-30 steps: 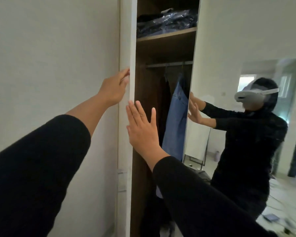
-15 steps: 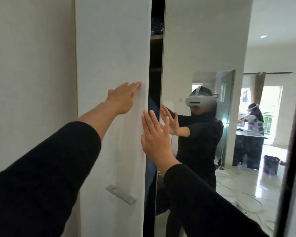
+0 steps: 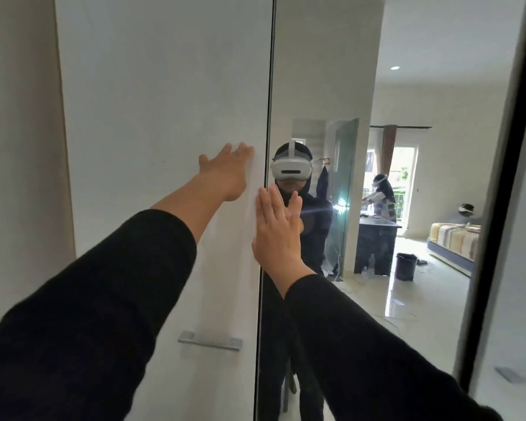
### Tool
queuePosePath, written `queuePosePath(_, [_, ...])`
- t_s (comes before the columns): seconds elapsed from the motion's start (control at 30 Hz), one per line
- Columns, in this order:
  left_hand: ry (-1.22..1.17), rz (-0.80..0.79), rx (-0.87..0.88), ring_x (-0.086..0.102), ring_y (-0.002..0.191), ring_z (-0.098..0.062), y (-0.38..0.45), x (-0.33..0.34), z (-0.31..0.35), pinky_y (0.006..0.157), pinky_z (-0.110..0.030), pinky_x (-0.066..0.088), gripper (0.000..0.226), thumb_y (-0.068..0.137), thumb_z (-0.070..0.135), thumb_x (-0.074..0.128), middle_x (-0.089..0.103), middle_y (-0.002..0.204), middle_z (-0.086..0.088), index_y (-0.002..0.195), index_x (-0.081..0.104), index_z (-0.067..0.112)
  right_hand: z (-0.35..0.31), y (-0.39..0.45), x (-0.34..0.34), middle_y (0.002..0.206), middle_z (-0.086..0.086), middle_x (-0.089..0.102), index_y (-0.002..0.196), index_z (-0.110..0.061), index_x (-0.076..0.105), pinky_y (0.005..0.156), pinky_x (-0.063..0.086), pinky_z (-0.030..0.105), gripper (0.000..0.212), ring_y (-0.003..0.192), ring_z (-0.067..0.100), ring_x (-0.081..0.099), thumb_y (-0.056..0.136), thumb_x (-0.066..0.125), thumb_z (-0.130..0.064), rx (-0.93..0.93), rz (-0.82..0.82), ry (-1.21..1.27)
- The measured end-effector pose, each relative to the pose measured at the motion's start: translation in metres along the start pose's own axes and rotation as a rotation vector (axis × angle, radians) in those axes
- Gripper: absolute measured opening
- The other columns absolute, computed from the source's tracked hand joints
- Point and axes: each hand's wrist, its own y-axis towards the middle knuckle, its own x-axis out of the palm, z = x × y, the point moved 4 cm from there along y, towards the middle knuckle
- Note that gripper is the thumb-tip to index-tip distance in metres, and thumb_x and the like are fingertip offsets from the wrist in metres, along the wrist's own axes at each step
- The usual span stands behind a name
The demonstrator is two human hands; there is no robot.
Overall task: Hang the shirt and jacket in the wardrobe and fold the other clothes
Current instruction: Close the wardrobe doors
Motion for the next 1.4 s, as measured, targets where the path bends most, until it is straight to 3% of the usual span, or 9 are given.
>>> queuePosePath(0.2, [0.019, -0.026, 0.01, 0.002, 0.147, -0.017, 0.009, 0.008, 0.0, 0.111, -0.058, 0.016, 0.074, 0.089, -0.003, 0.034, -0.001, 0.159, 0.005, 0.151, 0.002, 0.022, 0.003, 0.006, 0.001, 0.159, 0.005, -0.013, 0.151, -0.01, -0.006, 0.112, -0.002, 0.062, 0.08, 0.146, 0.026, -0.016, 0.092, 0.038, -0.042, 0.018, -0.037, 0.047])
queuePosePath(0.27, [0.015, 0.005, -0.008, 0.011, 0.145, -0.019, 0.008, 0.002, 0.002, 0.108, -0.057, 0.02, 0.066, 0.09, 0.0, 0.036, 0.014, 0.157, 0.001, 0.148, 0.015, 0.02, 0.005, 0.005, -0.004, 0.16, 0.003, -0.011, 0.152, -0.012, -0.004, 0.113, -0.002, 0.061, 0.078, 0.147, 0.024, -0.015, 0.092, 0.036, -0.044, 0.011, -0.029, 0.07])
queuePosePath(0.37, [-0.107, 0.122, -0.08, 0.031, 0.132, -0.024, 0.007, -0.006, 0.012, 0.1, -0.052, 0.027, 0.041, 0.089, 0.007, 0.04, 0.048, 0.131, -0.007, 0.128, 0.046, 0.017, 0.02, -0.004, -0.013, 0.161, 0.001, -0.006, 0.152, -0.013, 0.0, 0.113, -0.011, 0.06, 0.072, 0.147, 0.021, -0.013, 0.095, 0.031, -0.043, 0.019, -0.001, 0.081])
queuePosePath(0.43, [-0.229, 0.23, -0.078, 0.03, 0.133, -0.023, 0.005, -0.009, 0.029, 0.101, -0.054, 0.025, 0.036, 0.088, 0.01, 0.043, 0.05, 0.128, -0.004, 0.123, 0.051, 0.018, 0.043, -0.018, -0.013, 0.161, 0.002, -0.006, 0.152, -0.012, 0.002, 0.109, -0.017, 0.056, 0.069, 0.147, 0.021, -0.012, 0.096, 0.03, -0.041, 0.066, 0.007, 0.063])
queuePosePath(0.57, [-0.297, 0.299, 0.133, 0.017, 0.142, -0.019, 0.008, -0.006, 0.096, 0.106, -0.054, 0.022, 0.042, 0.093, 0.015, 0.039, 0.034, 0.146, 0.001, 0.134, 0.043, 0.019, 0.111, -0.06, -0.005, 0.16, 0.003, -0.007, 0.153, -0.014, -0.001, 0.107, -0.019, 0.057, 0.068, 0.147, 0.023, -0.012, 0.098, 0.028, -0.04, 0.179, -0.055, -0.047])
queuePosePath(0.77, [-0.387, 0.245, 0.378, 0.014, 0.145, -0.02, 0.007, -0.002, 0.226, 0.11, -0.05, 0.02, 0.05, 0.095, 0.02, 0.039, 0.021, 0.156, 0.003, 0.144, 0.03, 0.028, 0.215, -0.122, -0.002, 0.161, 0.004, 0.001, 0.152, -0.011, 0.006, 0.108, -0.016, 0.06, 0.07, 0.148, 0.023, -0.01, 0.095, 0.036, -0.038, 0.316, -0.163, -0.206])
queuePosePath(0.93, [-0.386, 0.231, 0.586, 0.005, 0.147, -0.017, 0.001, -0.002, 0.322, 0.115, -0.048, 0.013, 0.05, 0.1, 0.025, 0.033, 0.013, 0.158, 0.005, 0.149, 0.021, 0.025, 0.28, -0.154, 0.009, 0.16, 0.008, 0.003, 0.152, -0.009, 0.011, 0.11, -0.009, 0.063, 0.068, 0.147, 0.026, -0.009, 0.097, 0.032, -0.044, 0.31, -0.218, -0.309])
queuePosePath(1.2, [-0.472, 0.073, 0.641, -0.008, 0.147, -0.02, 0.014, 0.024, 0.408, 0.114, -0.053, 0.009, 0.06, 0.101, 0.029, 0.034, -0.003, 0.16, 0.0, 0.152, 0.002, 0.023, 0.334, -0.174, 0.053, 0.16, 0.008, 0.008, 0.152, -0.012, 0.014, 0.109, -0.011, 0.063, 0.065, 0.148, 0.025, -0.005, 0.096, 0.035, -0.037, 0.275, -0.265, -0.351])
queuePosePath(1.4, [-0.562, 0.012, 0.645, -0.002, 0.147, -0.022, 0.027, 0.037, 0.429, 0.113, -0.057, 0.02, 0.066, 0.101, 0.028, 0.036, -0.001, 0.16, -0.004, 0.152, -0.004, 0.018, 0.344, -0.175, 0.067, 0.16, 0.006, 0.006, 0.152, -0.012, 0.016, 0.109, -0.012, 0.063, 0.063, 0.147, 0.025, -0.011, 0.097, 0.036, -0.034, 0.241, -0.276, -0.38])
